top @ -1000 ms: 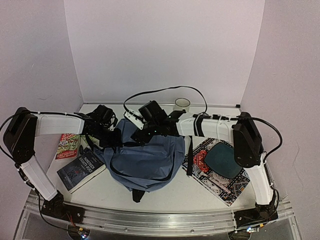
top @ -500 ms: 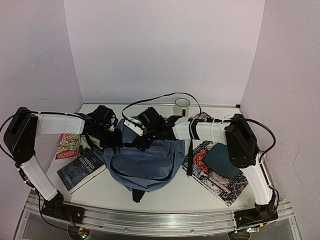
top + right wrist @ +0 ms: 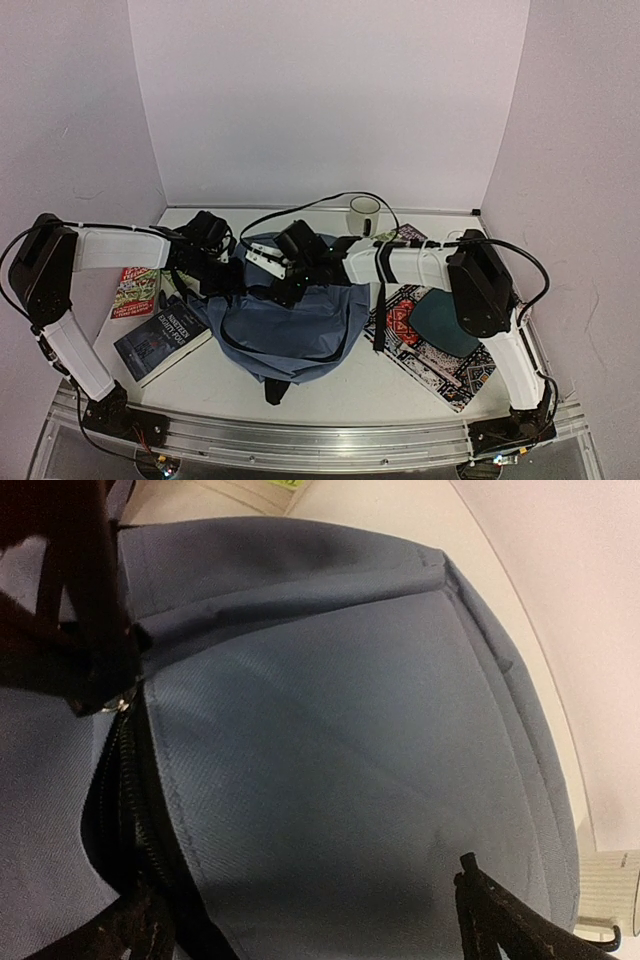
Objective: Pack the student bag
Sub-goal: Pick up the lower front pocket of the student bag.
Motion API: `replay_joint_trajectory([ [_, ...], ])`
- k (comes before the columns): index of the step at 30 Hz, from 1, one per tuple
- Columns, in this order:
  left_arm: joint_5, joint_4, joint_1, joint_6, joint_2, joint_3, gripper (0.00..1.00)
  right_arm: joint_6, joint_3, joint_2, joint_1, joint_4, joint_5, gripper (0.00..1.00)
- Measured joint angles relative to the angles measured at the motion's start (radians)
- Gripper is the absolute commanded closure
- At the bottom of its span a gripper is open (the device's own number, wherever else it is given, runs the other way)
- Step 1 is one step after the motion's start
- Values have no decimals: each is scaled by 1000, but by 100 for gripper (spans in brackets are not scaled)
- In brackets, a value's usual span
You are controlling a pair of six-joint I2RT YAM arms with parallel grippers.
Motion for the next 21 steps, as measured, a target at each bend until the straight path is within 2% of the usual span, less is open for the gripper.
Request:
replay_joint_trajectory([
  [7, 1, 2, 0, -18, 5, 0, 100, -9, -29, 0, 11, 2, 4, 4],
  [12, 6, 10, 0, -18, 5, 0, 100, -21, -34, 10, 13, 40, 100, 16],
  [14, 10, 10, 0, -18, 5, 0, 100, -26, -49, 11, 13, 67, 137, 24],
  [21, 16, 10, 0, -19, 5, -1, 100, -42, -113, 8, 13, 161, 202, 66],
])
